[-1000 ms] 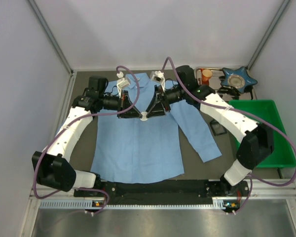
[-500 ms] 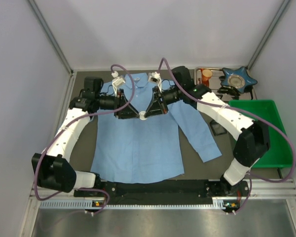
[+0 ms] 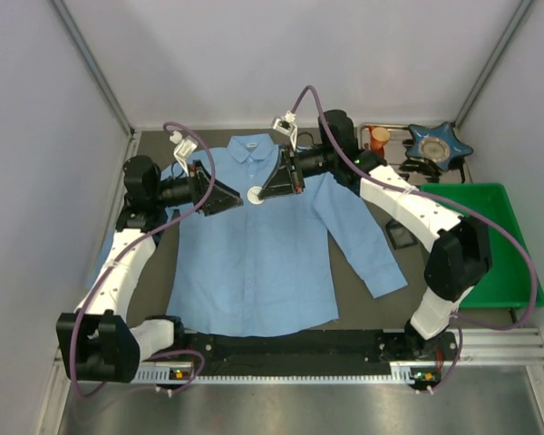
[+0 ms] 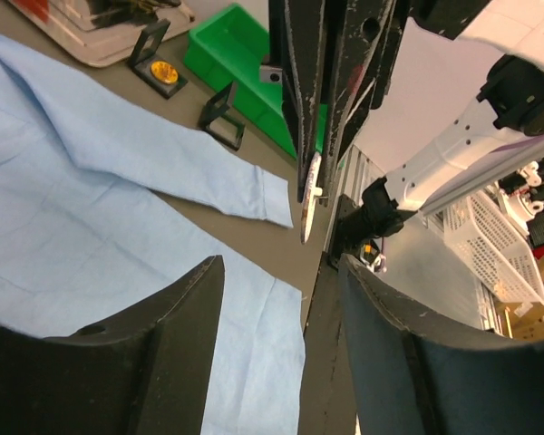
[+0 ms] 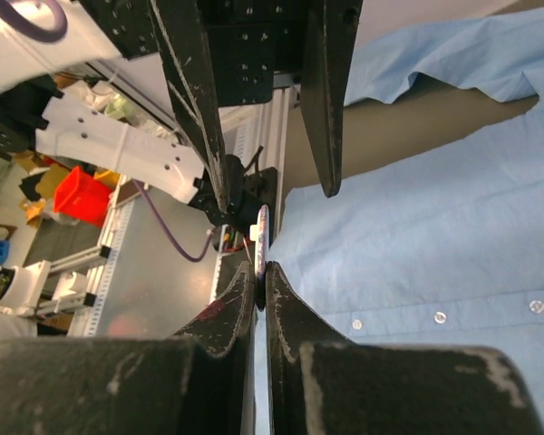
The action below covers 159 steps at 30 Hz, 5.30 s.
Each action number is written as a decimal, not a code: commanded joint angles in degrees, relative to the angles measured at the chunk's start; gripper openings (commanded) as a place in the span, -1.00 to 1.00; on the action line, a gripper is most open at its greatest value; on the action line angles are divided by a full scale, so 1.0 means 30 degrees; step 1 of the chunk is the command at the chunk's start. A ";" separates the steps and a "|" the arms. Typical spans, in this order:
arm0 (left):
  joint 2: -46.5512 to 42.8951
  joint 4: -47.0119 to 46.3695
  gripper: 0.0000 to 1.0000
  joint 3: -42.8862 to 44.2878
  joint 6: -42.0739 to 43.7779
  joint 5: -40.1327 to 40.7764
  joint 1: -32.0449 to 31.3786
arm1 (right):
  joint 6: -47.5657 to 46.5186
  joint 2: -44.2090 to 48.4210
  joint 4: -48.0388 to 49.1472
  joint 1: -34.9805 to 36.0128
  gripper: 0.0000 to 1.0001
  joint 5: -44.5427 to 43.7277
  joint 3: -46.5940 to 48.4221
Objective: Pin the brooch onto the clothing
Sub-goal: Open the brooch, then adjust the brooch.
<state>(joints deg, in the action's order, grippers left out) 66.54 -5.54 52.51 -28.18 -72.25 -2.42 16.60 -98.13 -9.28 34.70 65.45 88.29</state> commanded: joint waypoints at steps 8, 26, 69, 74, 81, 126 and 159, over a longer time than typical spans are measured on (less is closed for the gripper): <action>-0.0677 -0.5418 0.01 -0.1068 -0.3026 0.1757 -0.0894 | 0.4689 0.0101 0.5844 -0.0053 -1.00 0.0947 -0.0425; -0.0326 -0.9696 -0.35 -0.2152 -0.6601 0.2373 -0.1509 | 0.5247 0.0394 0.6959 0.0153 -1.00 0.0683 -0.1071; 0.3131 0.8175 -1.00 0.2447 0.9454 2.1740 -0.4028 | 0.6912 -0.6840 0.2415 0.0210 -0.12 -0.8016 0.4054; 0.2956 0.8235 -1.00 0.2419 0.8313 2.0071 -0.4029 | 0.6831 -0.7077 0.2917 0.1411 -0.12 -0.8544 0.4641; 0.2517 0.8204 -1.00 0.2126 0.7813 1.8546 -0.4029 | 0.4754 -0.6813 0.1776 0.2145 -0.12 -0.9921 0.4642; 0.2134 0.8000 -1.00 0.1569 0.5943 1.6995 -0.3358 | 0.2144 -0.5203 0.1774 0.2614 -1.00 -1.0567 0.2446; 0.3334 0.5859 -1.00 0.1858 0.7280 1.6430 -0.0425 | 0.3288 -0.4907 0.3861 0.0830 0.17 -1.0361 0.3469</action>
<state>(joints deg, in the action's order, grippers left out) 74.78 12.12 53.98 -11.81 -30.24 -3.31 27.51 -115.26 1.76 39.99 35.35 95.29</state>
